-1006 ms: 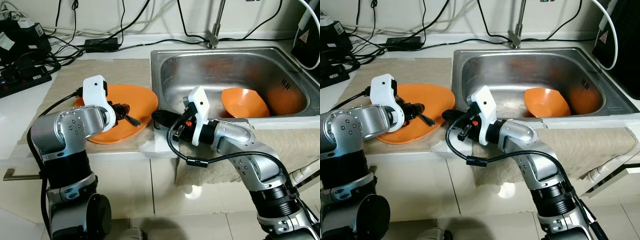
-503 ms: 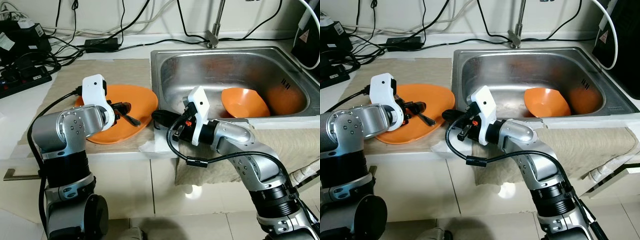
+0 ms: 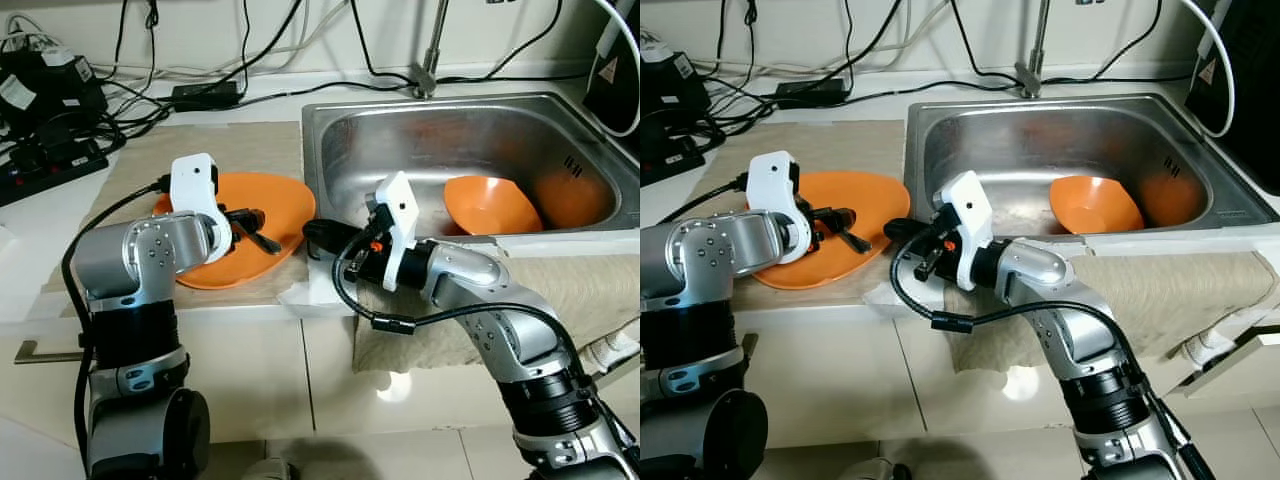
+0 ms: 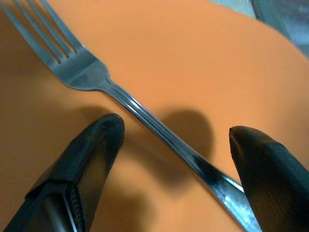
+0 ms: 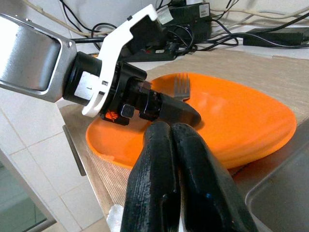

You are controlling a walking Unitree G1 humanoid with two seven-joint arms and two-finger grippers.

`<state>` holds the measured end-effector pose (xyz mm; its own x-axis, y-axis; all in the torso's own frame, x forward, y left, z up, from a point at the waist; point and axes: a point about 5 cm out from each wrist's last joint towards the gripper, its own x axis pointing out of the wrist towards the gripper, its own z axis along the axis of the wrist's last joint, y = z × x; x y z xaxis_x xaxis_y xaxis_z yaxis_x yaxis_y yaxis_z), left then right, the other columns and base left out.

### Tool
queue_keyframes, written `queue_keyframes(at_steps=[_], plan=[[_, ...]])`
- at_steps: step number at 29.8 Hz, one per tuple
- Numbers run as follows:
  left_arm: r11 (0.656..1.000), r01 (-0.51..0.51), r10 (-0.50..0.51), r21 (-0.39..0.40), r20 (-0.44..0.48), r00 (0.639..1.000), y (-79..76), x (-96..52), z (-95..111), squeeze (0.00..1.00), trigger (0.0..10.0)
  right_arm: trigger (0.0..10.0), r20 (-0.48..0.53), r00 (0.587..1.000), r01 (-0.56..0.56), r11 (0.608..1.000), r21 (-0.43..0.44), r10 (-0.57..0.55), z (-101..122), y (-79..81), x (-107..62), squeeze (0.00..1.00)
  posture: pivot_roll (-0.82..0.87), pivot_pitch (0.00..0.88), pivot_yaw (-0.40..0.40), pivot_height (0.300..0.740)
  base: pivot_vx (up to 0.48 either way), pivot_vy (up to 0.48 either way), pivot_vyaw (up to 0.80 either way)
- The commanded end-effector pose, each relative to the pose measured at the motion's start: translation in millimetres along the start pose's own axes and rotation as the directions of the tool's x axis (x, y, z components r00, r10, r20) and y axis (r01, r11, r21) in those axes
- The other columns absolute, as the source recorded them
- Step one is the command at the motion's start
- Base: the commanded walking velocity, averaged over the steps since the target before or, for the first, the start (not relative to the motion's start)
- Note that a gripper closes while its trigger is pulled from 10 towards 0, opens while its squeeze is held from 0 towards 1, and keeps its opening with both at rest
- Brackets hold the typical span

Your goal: Kitchen organization

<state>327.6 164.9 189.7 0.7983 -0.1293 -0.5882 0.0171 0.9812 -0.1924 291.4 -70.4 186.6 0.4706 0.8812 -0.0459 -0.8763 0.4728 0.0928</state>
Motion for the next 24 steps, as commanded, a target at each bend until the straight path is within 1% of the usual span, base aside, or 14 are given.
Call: queue_keyframes(at_steps=[1,3,4,5,6,17,24], plan=[[1.0,-0.013,0.015,0.014,-0.1,0.995,5.2,8.4,-19,0.0,10.0,10.0,0.002,1.0,0.002,1.0,-0.009,-0.002,1,1.7,-0.3,0.0,0.11,0.003,0.094,0.74,0.0,0.0,0.0],[0.999,-0.009,0.013,0.039,-0.108,0.994,5.5,9.9,-21,0.0,10.0,10.0,0.002,1.0,0.002,1.0,-0.01,-0.002,1,1.5,-0.3,0.0,0.11,0.003,0.094,0.74,0.0,0.0,0.0],[0.999,-0.01,0.015,0.048,-0.11,0.994,6.1,11.2,-22,0.0,5.3,10.0,0.001,1.0,0.003,1.0,-0.01,-0.003,1,1.3,-0.4,0.0,0.11,0.003,0.094,0.74,0.0,0.0,0.0],[0.998,-0.011,0.017,0.054,-0.11,0.994,6.7,12.1,-23,0.0,5.3,10.0,0.001,1.0,0.004,1.0,-0.01,-0.004,1,1.3,-0.4,0.0,0.11,0.004,0.094,0.74,0.0,0.0,0.0],[0.998,-0.008,0.015,0.062,-0.11,0.994,6.9,13.3,-23,0.0,0.0,10.0,0.001,1.0,0.004,1.0,-0.011,-0.004,2,1.4,-0.7,0.0,0.11,0.005,0.094,0.74,0.0,0.0,0.0],[0.994,0.016,-0.002,0.107,-0.131,0.991,7.6,17.2,-28,0.0,0.0,10.0,0.0,1.0,0.004,1.0,-0.01,-0.004,2,1.9,-1.2,0.0,0.1,0.01,0.095,0.74,0.0,0.0,0.0],[0.991,0.028,-0.012,0.129,-0.116,0.993,9.3,20.0,-29,0.0,0.0,10.0,0.0,1.0,0.007,1.0,-0.008,-0.007,1,1.6,-1.4,0.0,0.11,0.013,0.095,0.74,0.0,0.0,0.0]])
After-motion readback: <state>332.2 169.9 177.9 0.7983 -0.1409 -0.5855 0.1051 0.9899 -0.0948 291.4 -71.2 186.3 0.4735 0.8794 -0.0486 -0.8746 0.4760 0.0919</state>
